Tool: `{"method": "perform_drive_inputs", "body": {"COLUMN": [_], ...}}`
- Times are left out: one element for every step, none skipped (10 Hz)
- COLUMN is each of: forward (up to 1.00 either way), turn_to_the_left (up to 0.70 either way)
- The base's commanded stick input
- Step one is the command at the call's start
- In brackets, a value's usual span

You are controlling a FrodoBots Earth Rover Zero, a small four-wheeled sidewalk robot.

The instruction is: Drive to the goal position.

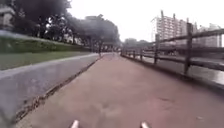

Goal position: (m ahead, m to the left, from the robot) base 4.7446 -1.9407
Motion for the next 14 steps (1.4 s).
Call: {"method": "perform_drive_inputs", "body": {"forward": [0.70,0.70,0.70,0.70,0.70,0.70,0.70,0.70,0.70,0.70,0.70,0.70,0.70,0.70], "turn_to_the_left": [0.00,0.00,0.00,0.00,0.00,0.00,0.00,0.00,0.00,0.00,0.00,0.00,0.00,0.00]}}
